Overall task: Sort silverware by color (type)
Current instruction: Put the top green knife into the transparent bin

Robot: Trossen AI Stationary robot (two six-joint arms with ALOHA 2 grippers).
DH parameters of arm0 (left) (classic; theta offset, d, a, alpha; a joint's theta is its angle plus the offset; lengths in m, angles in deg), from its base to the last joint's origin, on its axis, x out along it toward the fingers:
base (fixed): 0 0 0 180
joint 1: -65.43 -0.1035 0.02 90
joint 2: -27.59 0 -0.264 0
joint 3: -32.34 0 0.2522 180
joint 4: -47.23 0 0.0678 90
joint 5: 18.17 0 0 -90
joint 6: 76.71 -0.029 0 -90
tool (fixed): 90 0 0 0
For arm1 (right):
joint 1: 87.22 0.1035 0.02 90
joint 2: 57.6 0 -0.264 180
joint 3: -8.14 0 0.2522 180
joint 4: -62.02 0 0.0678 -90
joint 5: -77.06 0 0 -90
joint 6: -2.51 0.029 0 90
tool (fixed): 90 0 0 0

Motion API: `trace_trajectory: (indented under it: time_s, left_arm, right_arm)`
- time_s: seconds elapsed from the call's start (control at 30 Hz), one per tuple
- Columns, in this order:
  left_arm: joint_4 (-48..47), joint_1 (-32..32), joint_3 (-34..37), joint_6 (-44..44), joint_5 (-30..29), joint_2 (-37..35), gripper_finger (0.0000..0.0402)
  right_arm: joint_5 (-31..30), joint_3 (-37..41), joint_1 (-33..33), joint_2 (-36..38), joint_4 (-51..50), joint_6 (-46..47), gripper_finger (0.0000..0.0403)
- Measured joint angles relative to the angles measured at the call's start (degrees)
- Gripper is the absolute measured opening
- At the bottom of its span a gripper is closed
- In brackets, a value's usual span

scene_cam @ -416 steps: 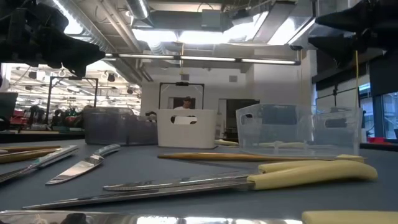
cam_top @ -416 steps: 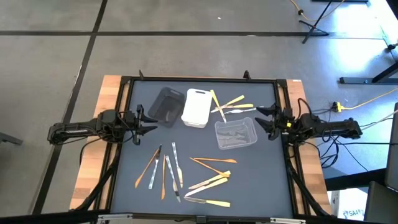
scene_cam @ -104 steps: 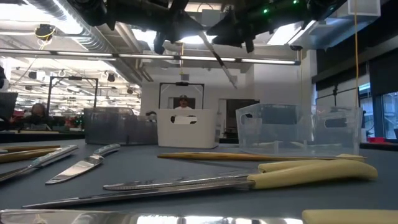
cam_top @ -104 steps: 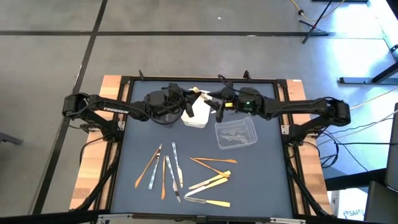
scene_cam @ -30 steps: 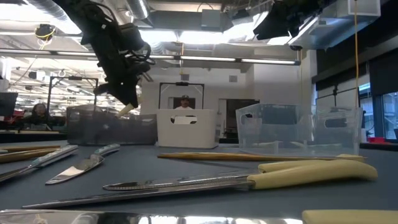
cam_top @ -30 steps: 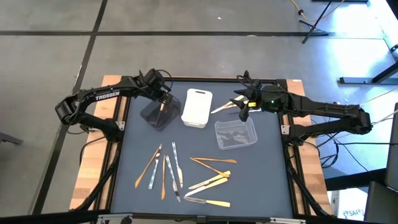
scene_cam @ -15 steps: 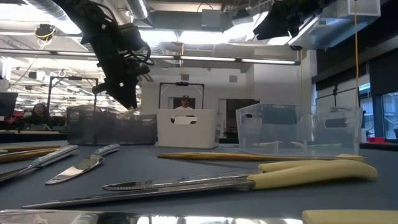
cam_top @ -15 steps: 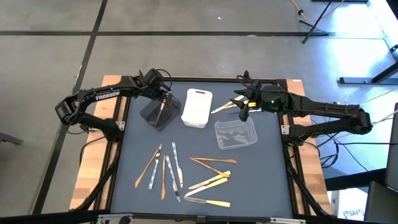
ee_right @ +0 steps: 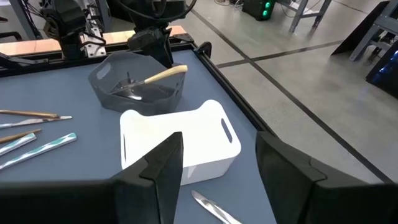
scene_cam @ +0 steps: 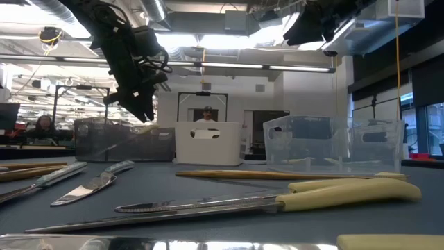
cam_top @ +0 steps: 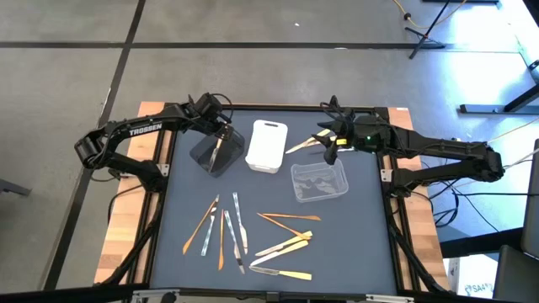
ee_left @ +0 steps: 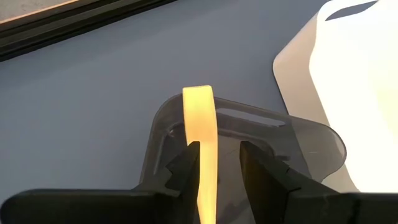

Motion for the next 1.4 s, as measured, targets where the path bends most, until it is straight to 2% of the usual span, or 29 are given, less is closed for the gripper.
trace_trajectory:
  time_s: [0.2,0.43,0.7,0.9,1.17,1.4]
  left_arm:
    - [0.0,0.0,0.0,-0.1,0.3,0.0,0.0108]
    - [0.0,0.0,0.0,-0.3,0.3,-3.2,0.0109]
    - [0.3,1.6,0.0,-0.3,0.2,-10.4,0.0109]
    - [3.4,5.0,0.0,-0.4,0.2,-14.2,0.0109]
    - [6.8,9.6,0.0,-0.5,0.2,-14.8,0.0109]
    - [6.8,12.5,0.0,-0.5,-0.1,-14.8,0.0109]
  right_arm:
    - [0.0,-0.1,0.0,0.5,-0.4,-0.2,0.0186]
    - [0.0,-7.3,-1.8,0.3,-13.6,-0.2,0.0186]
    - [0.4,-13.1,-9.9,0.3,-25.8,-0.2,0.0186]
    - [8.3,-13.4,-18.3,0.3,-30.9,-0.5,0.0186]
    - [10.5,-13.5,-26.5,-4.1,-39.3,-8.5,0.0186]
    - [10.5,-13.4,-28.7,-12.4,-44.6,-17.6,0.0186]
